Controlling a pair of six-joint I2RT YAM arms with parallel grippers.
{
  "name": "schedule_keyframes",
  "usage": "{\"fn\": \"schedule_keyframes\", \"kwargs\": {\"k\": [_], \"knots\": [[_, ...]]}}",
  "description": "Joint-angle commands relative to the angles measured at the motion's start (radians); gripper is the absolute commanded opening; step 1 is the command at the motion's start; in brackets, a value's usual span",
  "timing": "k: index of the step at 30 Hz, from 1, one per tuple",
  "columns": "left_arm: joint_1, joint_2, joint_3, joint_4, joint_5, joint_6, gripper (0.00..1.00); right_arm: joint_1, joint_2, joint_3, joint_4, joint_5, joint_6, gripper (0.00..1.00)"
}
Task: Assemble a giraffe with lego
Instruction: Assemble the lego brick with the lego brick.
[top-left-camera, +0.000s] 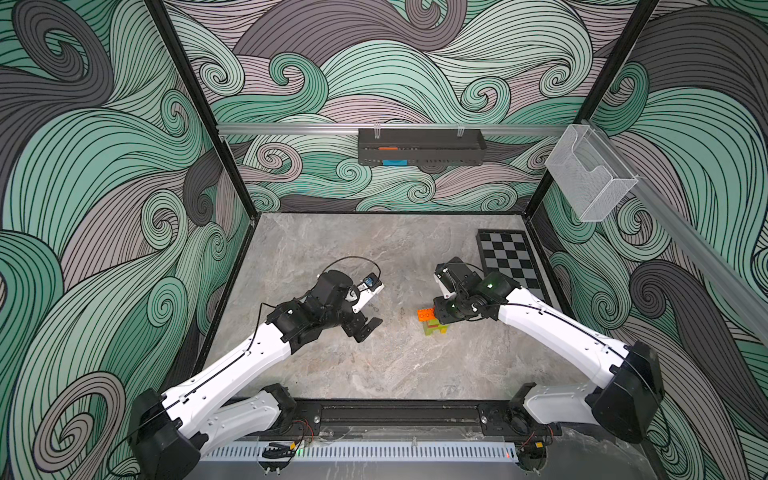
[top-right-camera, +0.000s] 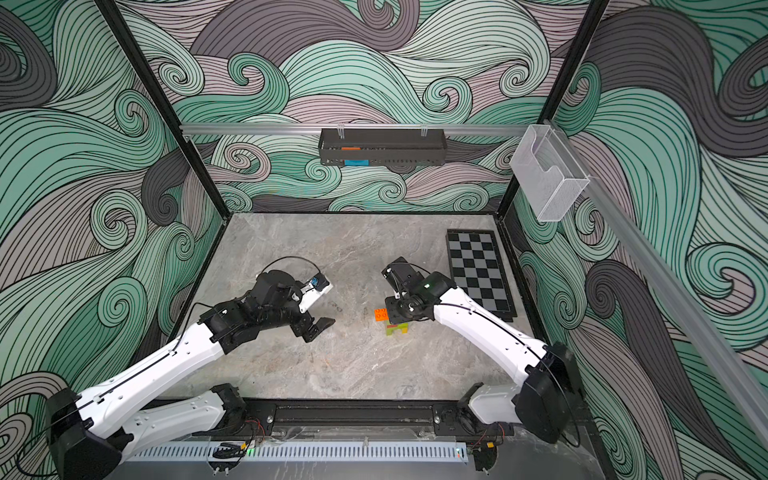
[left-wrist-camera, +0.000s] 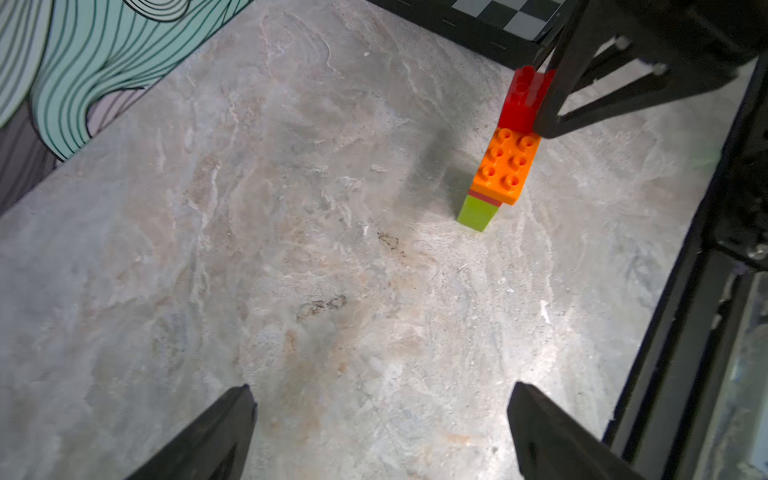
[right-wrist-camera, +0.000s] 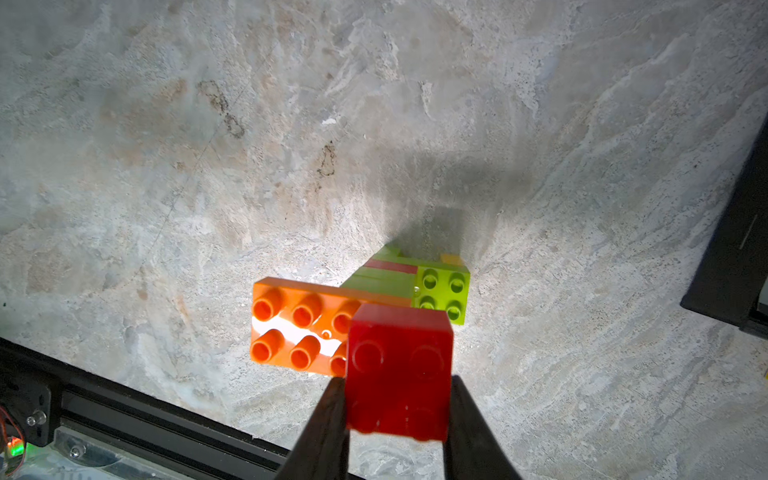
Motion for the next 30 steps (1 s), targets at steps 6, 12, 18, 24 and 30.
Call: {"fn": "schedule_keyframes", "kwargs": {"k": [6,12,18,24,30], "knots": [[0.016,0.053,0.011,-0.031,0.098,-0.134,0.99,0.008,0.036,0.067,-0.039,-0.033,0.013,0.11],[0.019,0.051,0.011,-0.033,0.095,-0.126,0.99,0.025,0.039,0.067,-0.038,-0.037,0.036,0.11],[0.027,0.048,0.003,-0.031,0.092,-0.138,0.99,0.049,0.054,0.062,-0.042,-0.029,0.057,0.11],[0.046,0.038,-0.006,-0.032,0.095,-0.152,0.99,0.048,0.080,0.061,-0.045,0.001,0.058,0.11],[0.050,0.036,-0.010,-0.033,0.097,-0.149,0.99,0.049,0.106,0.059,-0.064,-0.010,0.075,0.11]]}}
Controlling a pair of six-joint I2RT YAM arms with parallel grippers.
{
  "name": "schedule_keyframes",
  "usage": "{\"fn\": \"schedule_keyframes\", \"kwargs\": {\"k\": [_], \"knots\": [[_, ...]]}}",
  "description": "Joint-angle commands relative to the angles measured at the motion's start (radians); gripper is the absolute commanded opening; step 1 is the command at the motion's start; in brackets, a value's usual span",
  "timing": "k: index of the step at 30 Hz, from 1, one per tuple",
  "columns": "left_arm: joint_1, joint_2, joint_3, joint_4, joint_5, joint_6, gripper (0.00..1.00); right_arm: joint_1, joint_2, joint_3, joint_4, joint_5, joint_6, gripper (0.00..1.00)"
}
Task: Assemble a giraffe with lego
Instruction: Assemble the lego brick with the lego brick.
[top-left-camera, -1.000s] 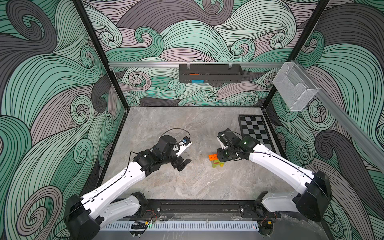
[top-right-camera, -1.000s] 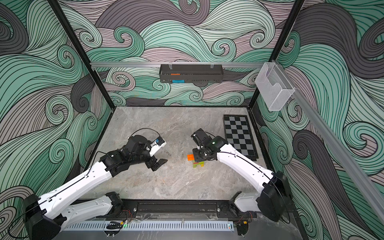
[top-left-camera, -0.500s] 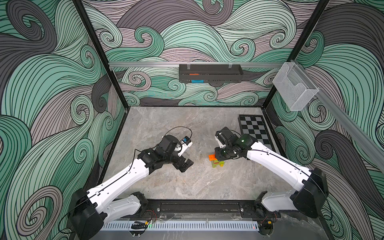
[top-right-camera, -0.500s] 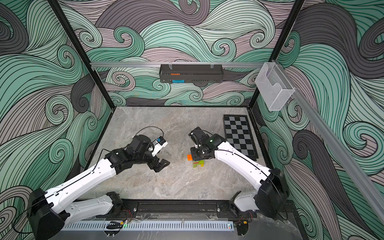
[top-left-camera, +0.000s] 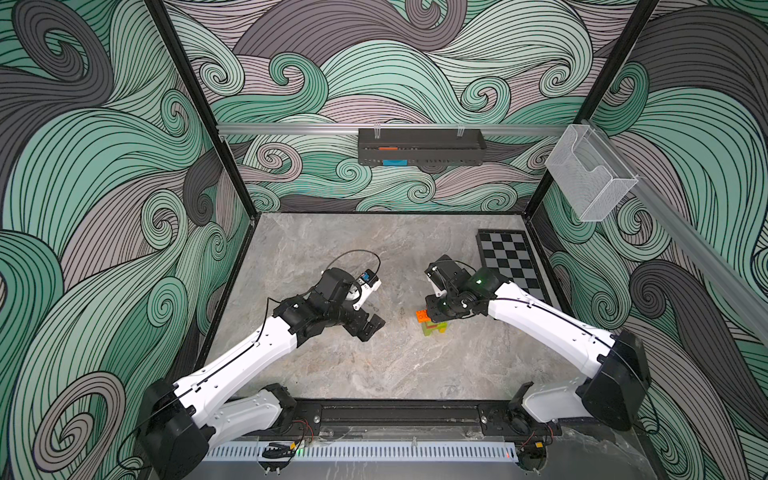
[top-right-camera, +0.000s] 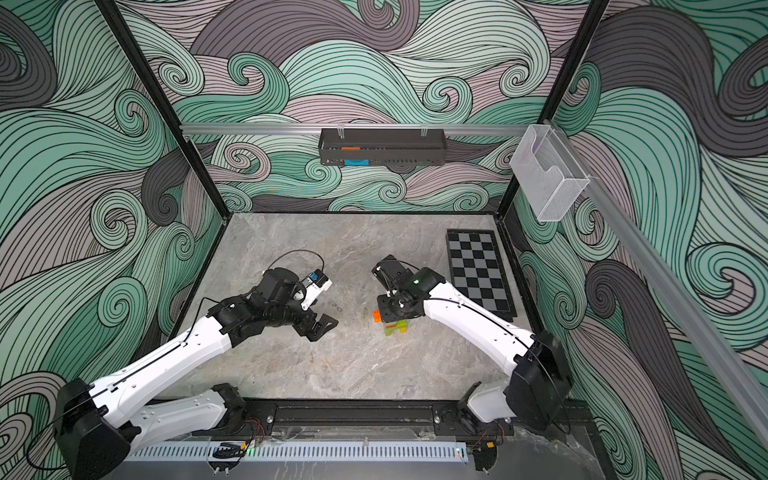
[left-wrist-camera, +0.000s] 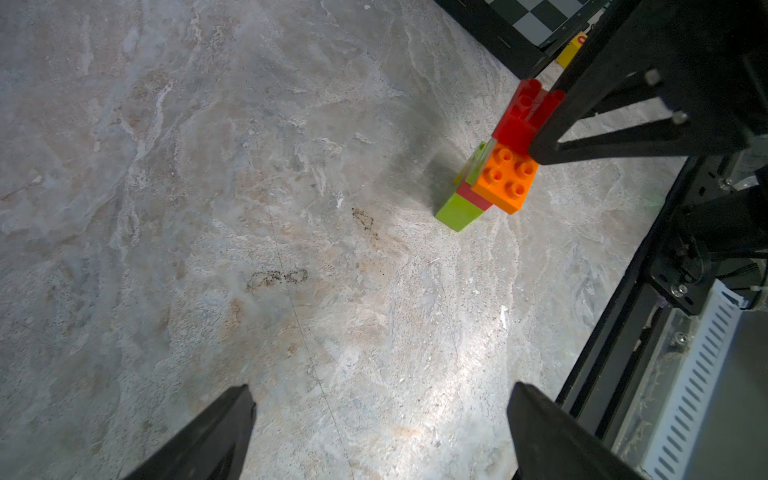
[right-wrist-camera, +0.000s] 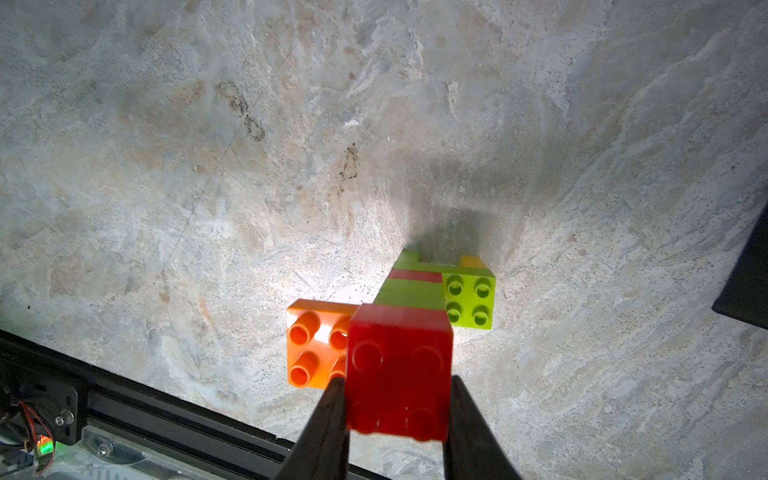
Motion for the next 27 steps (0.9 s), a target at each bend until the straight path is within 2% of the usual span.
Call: {"fn": "schedule_keyframes", "kwargs": {"k": [1,7,15,20,27], "knots": [[0.006,-0.014,-0.005,-0.017,0.020,-0.005,0.99,0.005,0.033,-0.008,-0.050,0.001,0.017,0.11],[0.007,0.013,0.033,-0.020,0.019,0.008,0.99,0.008,0.036,0.009,-0.093,-0.028,0.006,0.11],[0.007,0.049,0.056,-0.022,0.016,-0.003,0.99,0.007,-0.018,0.034,-0.131,-0.002,-0.002,0.12],[0.009,0.050,0.057,-0.020,0.016,-0.002,0.99,0.010,0.000,0.024,-0.128,0.002,0.006,0.12],[0.009,0.065,0.068,-0.016,0.017,-0.009,0.99,0.024,0.025,0.024,-0.128,0.010,0.073,0.13]]}}
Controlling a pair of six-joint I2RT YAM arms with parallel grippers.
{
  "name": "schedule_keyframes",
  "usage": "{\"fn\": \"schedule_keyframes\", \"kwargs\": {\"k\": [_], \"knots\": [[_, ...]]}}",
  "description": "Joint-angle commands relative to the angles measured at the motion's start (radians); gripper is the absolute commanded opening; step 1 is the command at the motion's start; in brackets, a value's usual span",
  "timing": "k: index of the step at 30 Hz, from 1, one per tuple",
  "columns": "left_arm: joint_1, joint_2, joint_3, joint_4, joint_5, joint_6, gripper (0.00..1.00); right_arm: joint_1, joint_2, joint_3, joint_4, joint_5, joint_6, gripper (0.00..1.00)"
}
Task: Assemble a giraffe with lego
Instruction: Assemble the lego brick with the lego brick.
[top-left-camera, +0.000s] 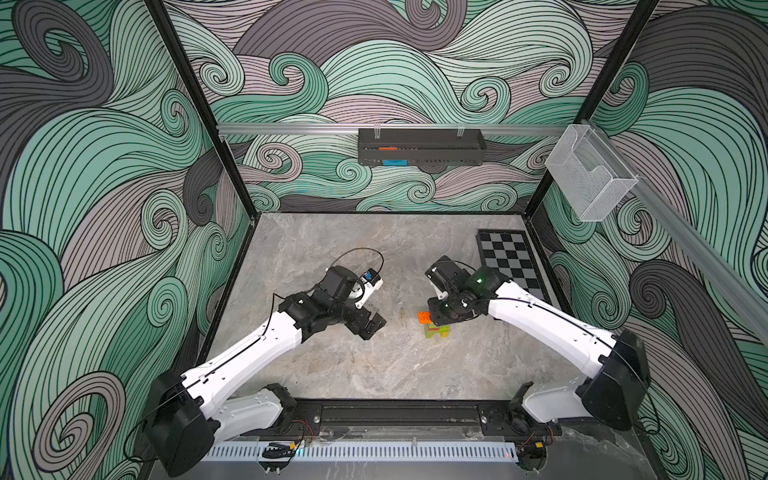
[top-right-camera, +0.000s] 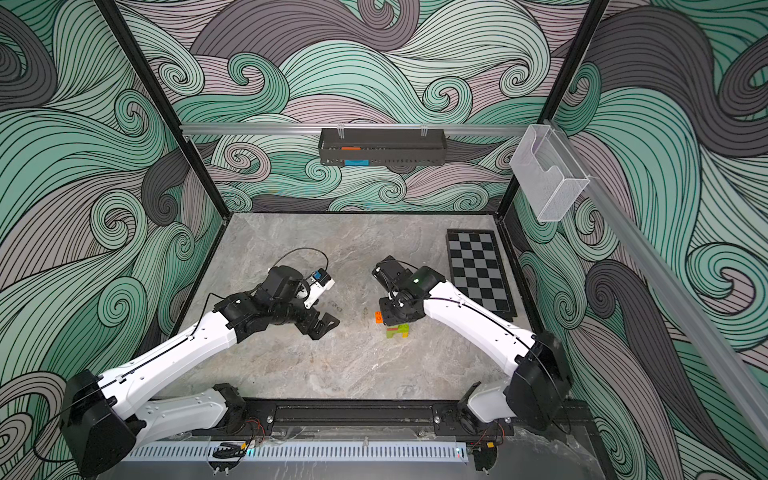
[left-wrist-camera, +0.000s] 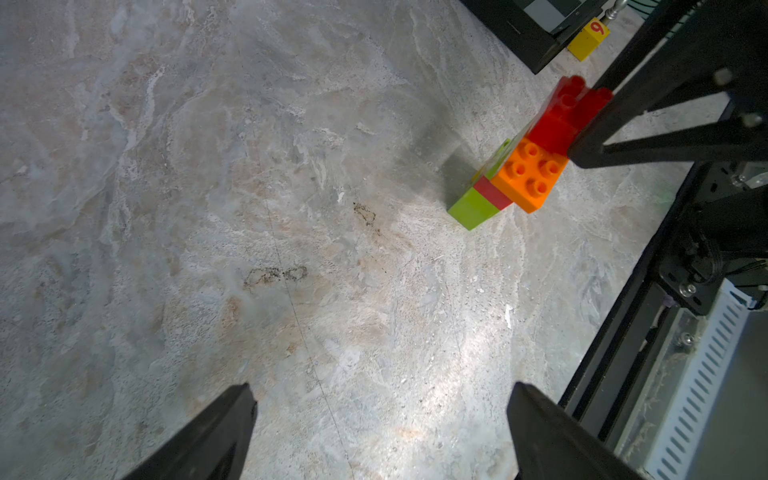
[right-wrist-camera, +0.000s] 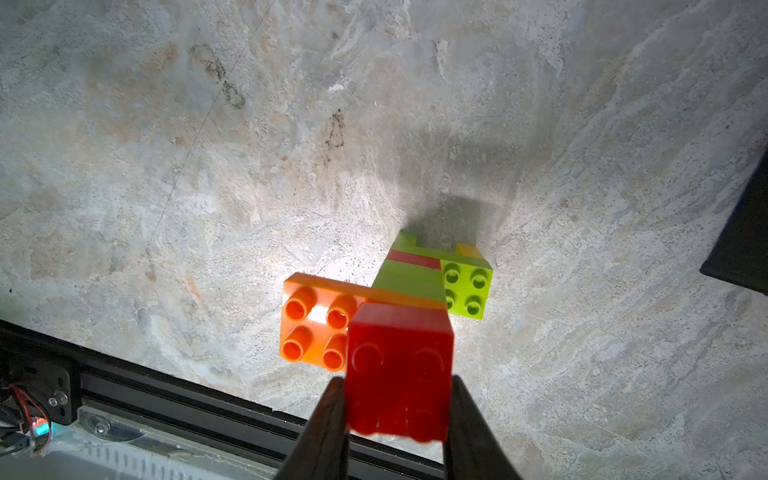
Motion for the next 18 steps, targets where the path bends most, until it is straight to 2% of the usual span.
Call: {"fn": "schedule_keyframes", "kwargs": {"k": [1,8,18], "knots": [[0.007,0.021,0.051,-0.008,0.019,-0.009,0.99,0.019,0.026,-0.003,-0.042,0.013,0.060,0.14],[0.007,0.043,0.069,-0.002,0.022,-0.019,0.98,0.044,0.033,-0.021,-0.042,0.037,0.130,0.16],[0.007,0.041,0.060,0.002,0.025,-0.023,0.98,0.055,0.022,0.033,-0.048,0.019,0.100,0.15]]}}
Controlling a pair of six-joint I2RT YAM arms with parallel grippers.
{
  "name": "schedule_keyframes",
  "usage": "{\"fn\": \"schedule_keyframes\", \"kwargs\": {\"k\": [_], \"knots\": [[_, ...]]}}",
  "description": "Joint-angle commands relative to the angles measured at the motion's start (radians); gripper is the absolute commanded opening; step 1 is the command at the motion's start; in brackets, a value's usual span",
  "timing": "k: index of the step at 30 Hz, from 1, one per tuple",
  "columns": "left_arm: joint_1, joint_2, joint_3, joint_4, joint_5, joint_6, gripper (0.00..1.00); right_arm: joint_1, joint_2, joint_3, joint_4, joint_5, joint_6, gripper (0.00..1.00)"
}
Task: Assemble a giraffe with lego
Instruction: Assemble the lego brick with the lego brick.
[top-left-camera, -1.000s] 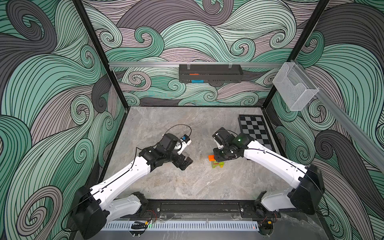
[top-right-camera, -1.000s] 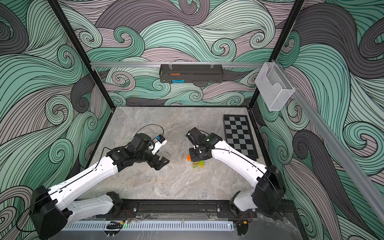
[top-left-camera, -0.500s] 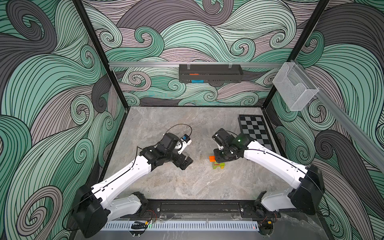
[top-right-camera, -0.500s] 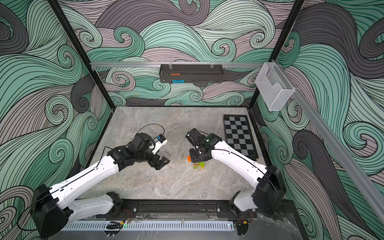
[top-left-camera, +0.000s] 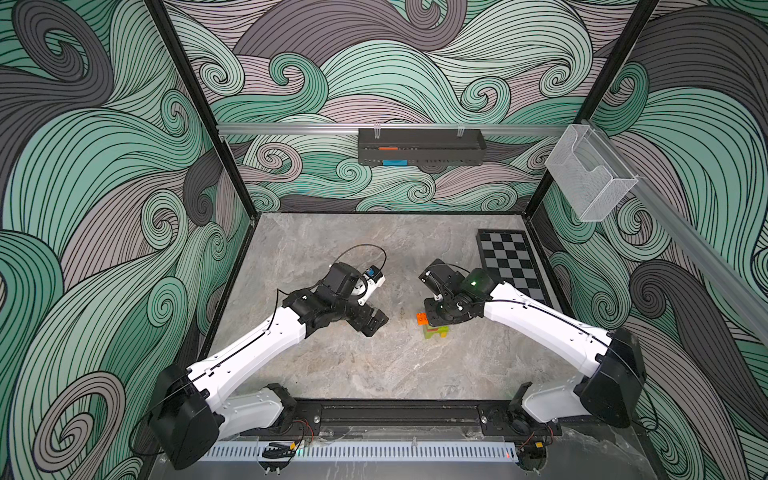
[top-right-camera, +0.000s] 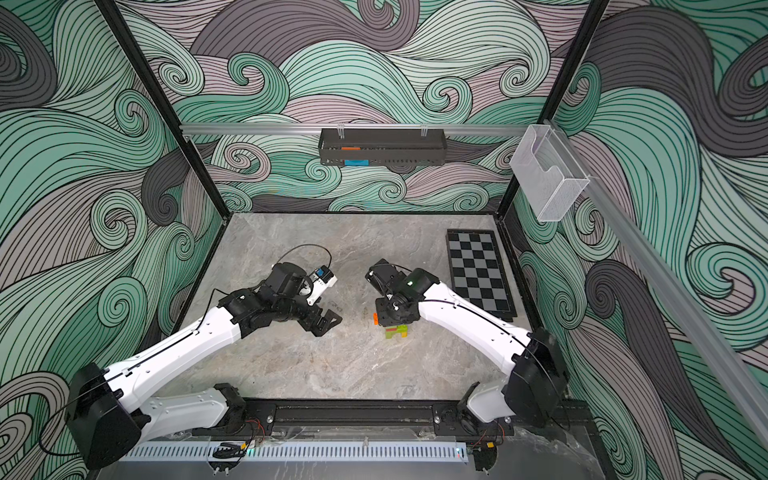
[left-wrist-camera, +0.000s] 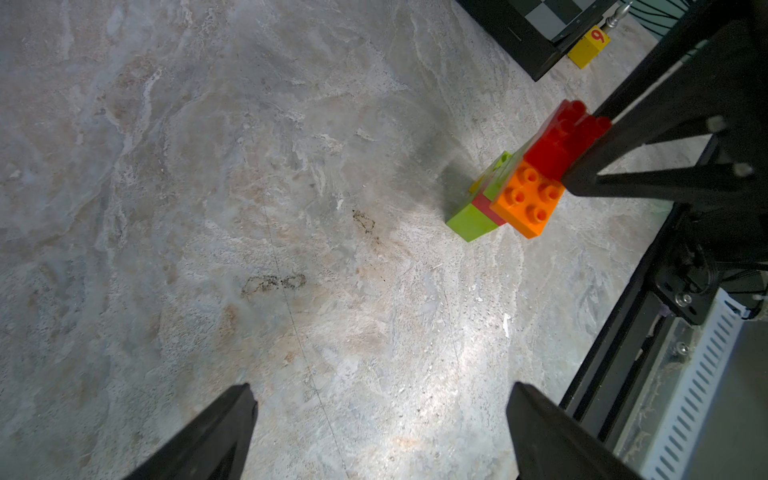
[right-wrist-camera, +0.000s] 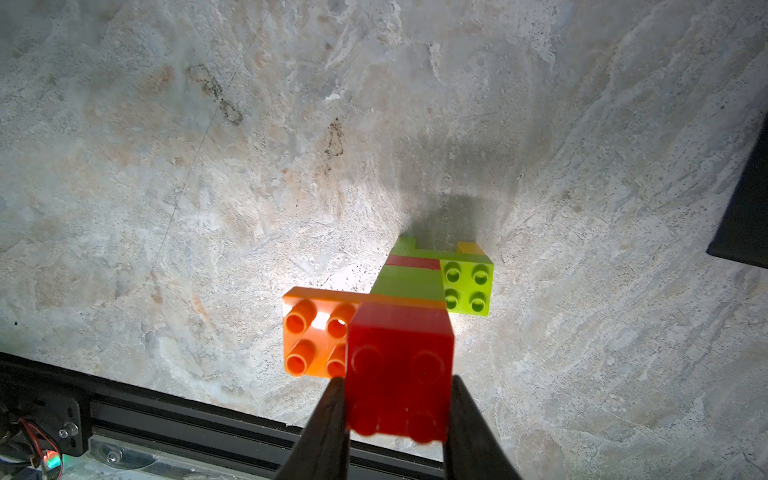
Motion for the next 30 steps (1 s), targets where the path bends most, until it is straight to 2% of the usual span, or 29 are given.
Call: {"fn": "schedule_keyframes", "kwargs": {"k": [1,7,13,24,30], "knots": [[0.007,0.000,0.027,0.002,0.019,-0.012,0.98,0.008,0.003,0.023,-0.049,-0.022,-0.005,0.15],[0.009,0.004,0.026,0.005,0.021,-0.015,0.98,0.007,-0.007,0.028,-0.050,-0.027,-0.088,0.15],[0.010,0.007,0.017,0.011,0.022,-0.016,0.98,0.007,-0.035,0.038,-0.049,-0.024,-0.114,0.15],[0.014,0.003,0.012,0.012,0.024,-0.019,0.98,0.005,0.000,-0.023,-0.008,-0.069,-0.098,0.15],[0.014,0.004,0.009,0.014,0.026,-0.019,0.98,0.000,0.018,-0.068,-0.009,-0.039,-0.079,0.15]]}}
